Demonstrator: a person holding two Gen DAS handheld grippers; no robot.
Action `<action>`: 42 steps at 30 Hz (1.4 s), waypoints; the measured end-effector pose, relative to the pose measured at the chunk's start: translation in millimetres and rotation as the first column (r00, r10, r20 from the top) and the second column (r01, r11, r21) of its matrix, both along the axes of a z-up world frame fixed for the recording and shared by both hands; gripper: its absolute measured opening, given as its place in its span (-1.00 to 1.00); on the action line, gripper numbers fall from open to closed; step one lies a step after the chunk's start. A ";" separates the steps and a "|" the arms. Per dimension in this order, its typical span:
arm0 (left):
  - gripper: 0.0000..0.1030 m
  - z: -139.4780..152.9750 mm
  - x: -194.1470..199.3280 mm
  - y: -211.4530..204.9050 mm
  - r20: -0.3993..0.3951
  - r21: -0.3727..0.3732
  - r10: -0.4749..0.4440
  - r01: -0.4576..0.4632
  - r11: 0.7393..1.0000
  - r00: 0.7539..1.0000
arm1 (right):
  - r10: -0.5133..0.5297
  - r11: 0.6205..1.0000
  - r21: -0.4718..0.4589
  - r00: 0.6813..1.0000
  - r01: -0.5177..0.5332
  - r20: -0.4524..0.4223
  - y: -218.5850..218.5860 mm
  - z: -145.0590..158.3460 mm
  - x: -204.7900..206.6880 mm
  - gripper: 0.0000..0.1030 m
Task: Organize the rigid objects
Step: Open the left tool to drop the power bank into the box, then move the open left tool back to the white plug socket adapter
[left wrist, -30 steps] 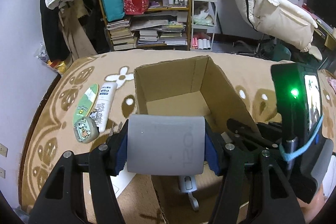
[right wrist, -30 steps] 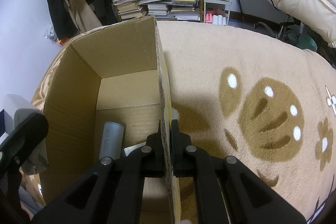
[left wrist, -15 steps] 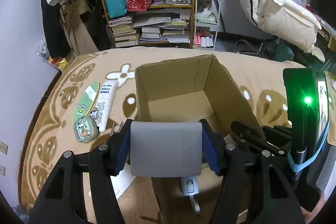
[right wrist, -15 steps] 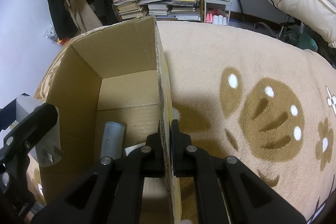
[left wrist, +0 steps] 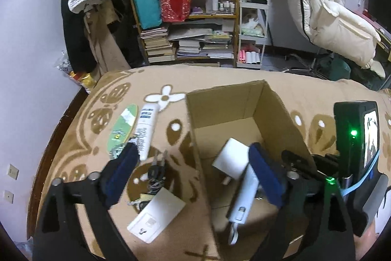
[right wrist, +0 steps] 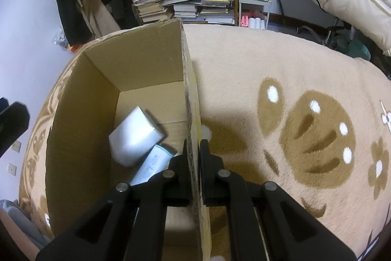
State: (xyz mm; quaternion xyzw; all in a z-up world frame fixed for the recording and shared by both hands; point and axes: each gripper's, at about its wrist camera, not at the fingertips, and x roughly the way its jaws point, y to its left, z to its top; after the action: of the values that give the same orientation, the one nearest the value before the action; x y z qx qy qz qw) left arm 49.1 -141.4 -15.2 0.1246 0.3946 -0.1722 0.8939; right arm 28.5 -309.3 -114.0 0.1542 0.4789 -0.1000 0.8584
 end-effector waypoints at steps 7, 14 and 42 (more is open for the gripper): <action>0.95 -3.5 18.5 30.9 -0.013 -0.005 0.096 -0.096 0.995 0.995 | -0.003 1.000 0.006 1.000 0.003 -0.001 -1.8 -0.6 -0.1 -0.87; 0.94 -21.1 38.4 60.2 -0.068 0.032 0.129 -0.127 0.991 0.989 | -0.006 1.000 0.015 1.000 0.006 0.000 -4.8 -2.1 -0.9 -0.87; 0.94 -108.8 24.2 79.5 -0.312 0.246 0.049 0.031 0.969 0.949 | -0.009 1.000 0.017 1.000 0.009 0.001 -7.2 -5.4 -1.6 -0.87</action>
State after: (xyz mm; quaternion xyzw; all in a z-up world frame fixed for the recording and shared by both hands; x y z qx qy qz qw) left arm 73.3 -61.9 -124.0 0.2043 0.5516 -0.1353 0.7973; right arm 26.9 -316.6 -119.4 0.1638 0.4787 -0.0998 0.8568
